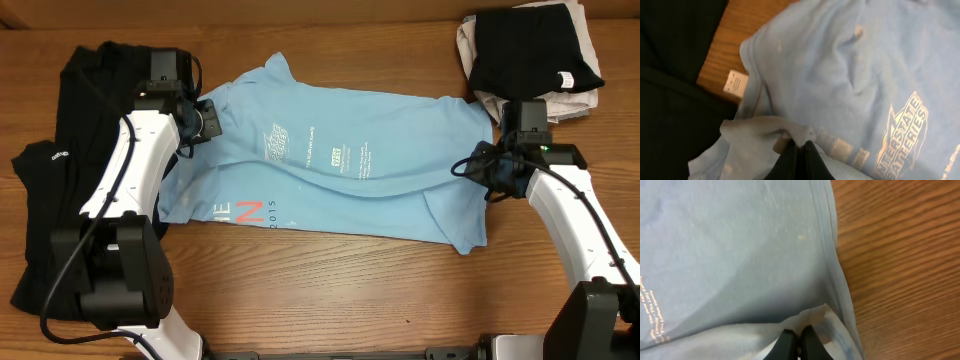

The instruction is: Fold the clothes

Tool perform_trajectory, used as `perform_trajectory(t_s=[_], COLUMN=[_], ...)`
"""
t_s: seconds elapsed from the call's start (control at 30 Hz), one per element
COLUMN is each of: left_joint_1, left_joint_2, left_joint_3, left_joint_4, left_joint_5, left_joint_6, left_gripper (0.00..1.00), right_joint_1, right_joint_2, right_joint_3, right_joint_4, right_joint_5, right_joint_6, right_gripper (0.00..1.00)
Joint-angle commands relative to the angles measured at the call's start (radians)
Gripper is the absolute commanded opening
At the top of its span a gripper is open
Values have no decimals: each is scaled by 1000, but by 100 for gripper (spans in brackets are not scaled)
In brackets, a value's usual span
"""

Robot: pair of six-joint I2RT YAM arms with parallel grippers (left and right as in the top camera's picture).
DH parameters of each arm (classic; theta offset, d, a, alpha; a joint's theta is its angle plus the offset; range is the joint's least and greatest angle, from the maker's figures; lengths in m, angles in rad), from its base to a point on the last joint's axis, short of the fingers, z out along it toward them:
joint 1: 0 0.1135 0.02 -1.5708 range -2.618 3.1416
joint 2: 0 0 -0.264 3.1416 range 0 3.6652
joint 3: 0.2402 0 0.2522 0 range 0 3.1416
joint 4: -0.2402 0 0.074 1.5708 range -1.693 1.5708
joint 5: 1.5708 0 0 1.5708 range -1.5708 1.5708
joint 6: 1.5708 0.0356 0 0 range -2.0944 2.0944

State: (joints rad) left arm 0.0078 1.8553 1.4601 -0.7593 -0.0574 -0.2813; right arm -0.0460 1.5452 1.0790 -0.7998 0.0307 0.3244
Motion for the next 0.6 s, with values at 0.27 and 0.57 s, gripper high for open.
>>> perform_trajectory(t_s=[0.27, 0.57], left_joint_1=[-3, -5], left_joint_2=[-10, -19], left_joint_3=[21, 208], left_joint_4=[42, -60], left_joint_5=[-21, 95], left_joint_6=[22, 145], left_gripper=[82, 100], right_joint_1=[-9, -9], right_joint_2=[44, 44], right_joint_3=[32, 196], right_joint_4=[33, -88], right_joint_5=[20, -65], right_joint_6=[-19, -85], right_gripper=[70, 83])
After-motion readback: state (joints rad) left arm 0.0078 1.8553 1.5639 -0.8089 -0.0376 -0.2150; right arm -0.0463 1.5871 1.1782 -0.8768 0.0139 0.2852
